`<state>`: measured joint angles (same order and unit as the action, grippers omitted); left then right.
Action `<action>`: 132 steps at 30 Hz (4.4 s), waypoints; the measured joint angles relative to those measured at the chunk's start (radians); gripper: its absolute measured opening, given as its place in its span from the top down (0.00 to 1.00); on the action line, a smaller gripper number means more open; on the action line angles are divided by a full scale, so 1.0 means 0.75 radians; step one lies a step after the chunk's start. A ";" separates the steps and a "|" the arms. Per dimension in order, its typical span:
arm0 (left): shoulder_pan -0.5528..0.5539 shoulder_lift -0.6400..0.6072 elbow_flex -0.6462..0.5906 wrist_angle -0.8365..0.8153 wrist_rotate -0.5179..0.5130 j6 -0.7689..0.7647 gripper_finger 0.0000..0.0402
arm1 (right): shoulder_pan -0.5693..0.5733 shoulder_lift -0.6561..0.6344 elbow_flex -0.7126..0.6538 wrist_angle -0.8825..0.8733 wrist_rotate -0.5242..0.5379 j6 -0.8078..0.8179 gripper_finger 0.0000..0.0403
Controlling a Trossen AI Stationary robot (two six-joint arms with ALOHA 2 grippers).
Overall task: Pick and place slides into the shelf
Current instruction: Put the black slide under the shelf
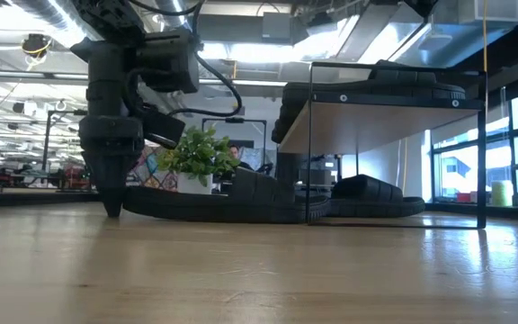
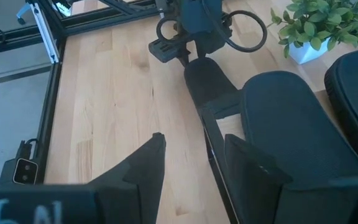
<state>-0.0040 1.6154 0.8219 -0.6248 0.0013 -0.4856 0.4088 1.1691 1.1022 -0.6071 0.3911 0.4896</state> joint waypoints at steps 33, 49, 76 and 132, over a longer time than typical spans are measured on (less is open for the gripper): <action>-0.001 -0.005 0.003 0.375 -0.139 0.027 0.52 | 0.000 0.000 0.000 -0.018 -0.004 0.005 0.59; 0.034 0.089 0.003 0.631 -0.195 0.068 0.52 | 0.000 0.000 0.000 -0.026 -0.004 0.009 0.59; 0.043 0.165 0.283 0.506 -0.230 0.243 0.52 | 0.003 0.000 0.000 -0.174 -0.006 0.105 0.59; 0.043 0.311 0.283 0.630 -0.288 0.202 0.52 | 0.065 0.000 0.000 -0.185 -0.050 0.104 0.59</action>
<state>0.0280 1.8488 1.0339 -0.1521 -0.2150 -0.3340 0.4572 1.1690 1.1019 -0.7460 0.3534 0.5678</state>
